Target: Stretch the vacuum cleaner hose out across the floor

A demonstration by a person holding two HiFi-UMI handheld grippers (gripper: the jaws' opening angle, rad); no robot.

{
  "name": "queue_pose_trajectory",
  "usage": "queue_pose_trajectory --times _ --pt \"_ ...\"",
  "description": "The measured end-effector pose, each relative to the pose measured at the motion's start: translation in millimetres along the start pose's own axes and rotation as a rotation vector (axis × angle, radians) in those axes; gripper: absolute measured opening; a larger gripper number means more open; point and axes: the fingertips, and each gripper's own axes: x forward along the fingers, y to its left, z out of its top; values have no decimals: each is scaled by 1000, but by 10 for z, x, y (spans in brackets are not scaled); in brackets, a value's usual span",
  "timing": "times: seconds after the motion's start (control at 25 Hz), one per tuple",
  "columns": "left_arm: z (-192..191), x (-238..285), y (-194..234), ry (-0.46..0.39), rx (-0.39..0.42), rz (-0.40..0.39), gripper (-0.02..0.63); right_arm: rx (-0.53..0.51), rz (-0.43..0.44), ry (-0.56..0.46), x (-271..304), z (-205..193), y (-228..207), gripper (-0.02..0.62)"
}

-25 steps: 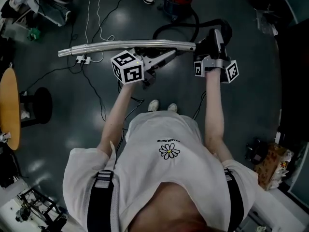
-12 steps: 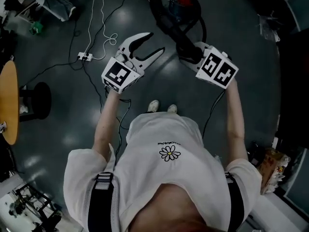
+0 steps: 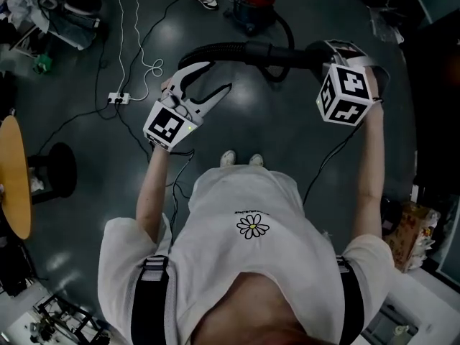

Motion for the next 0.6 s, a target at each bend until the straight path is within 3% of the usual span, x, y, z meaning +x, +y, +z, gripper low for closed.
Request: queue_pose_trajectory --times 0.12,0.2,0.36,0.44,0.6 --pt "211 -123 49 -78 -29 45 221 67 -6 -78 -117 31 -50 69" --pt "322 -174 78 -78 -27 68 221 96 -4 -119 -144 78 -40 69" --pt "610 -336 345 -167 -34 182 221 106 -1 -118 -83 132 -13 69" --pt "607 -354 418 -119 29 189 221 84 -8 -80 -61 103 -3 69" --pt "450 -141 347 42 120 82 244 3 -31 2 -90 79 1 69"
